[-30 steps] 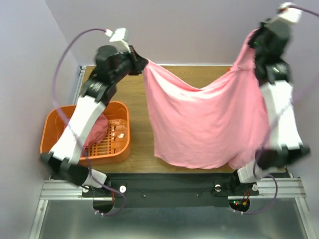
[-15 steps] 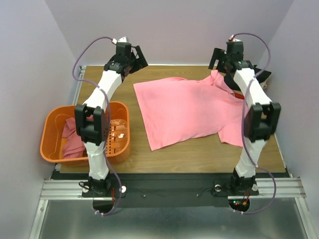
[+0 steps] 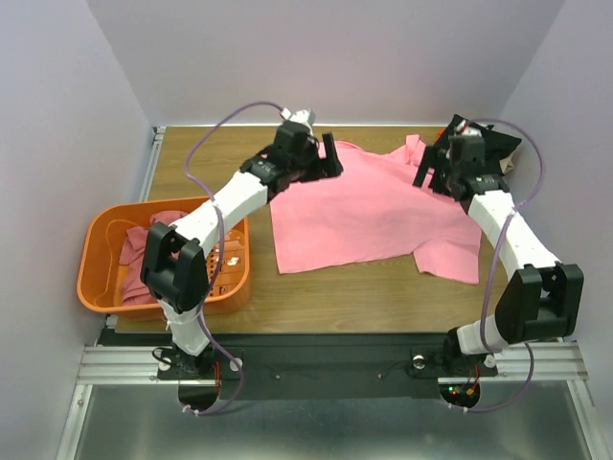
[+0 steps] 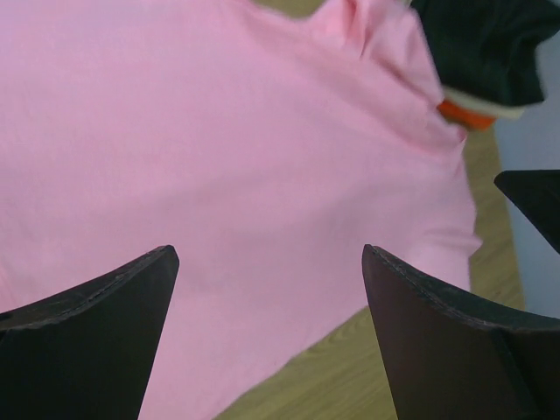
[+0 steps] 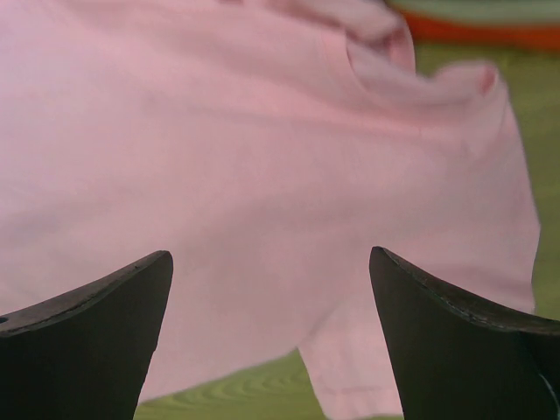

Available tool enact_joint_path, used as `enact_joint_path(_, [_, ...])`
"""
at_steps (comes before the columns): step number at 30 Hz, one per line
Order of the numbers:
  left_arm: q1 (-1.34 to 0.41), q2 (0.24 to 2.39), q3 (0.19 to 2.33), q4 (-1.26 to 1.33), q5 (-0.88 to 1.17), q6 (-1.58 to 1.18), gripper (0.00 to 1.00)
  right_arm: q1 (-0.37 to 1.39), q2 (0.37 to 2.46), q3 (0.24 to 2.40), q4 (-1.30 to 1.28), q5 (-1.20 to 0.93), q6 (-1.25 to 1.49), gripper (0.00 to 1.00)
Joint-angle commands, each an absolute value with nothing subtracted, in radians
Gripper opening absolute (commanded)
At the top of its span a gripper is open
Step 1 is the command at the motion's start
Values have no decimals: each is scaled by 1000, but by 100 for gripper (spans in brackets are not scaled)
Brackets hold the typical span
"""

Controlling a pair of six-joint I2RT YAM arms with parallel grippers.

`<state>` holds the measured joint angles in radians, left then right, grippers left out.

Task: Fold and stack the t-shirts
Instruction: Flatten the tshirt out

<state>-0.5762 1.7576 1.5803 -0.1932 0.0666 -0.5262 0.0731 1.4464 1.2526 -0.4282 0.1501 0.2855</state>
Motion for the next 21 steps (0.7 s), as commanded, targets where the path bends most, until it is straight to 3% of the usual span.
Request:
enact_joint_path(1, [-636,1701,1494,-251,-24,-532,98,63,1349,1145,-472,216,377,100])
enact_joint_path(9, [-729,1560,1284,-440,-265,-583,98,0,1243,939,-520,210,468,100])
enact_joint_path(15, [-804,1519,1126,-523,-308,-730,98,-60,1256,917,-520,158,508,100])
enact_joint_path(21, [-816,1554,1124,-607,-351,-911,98,-109,1302,927,-520,112,528,100])
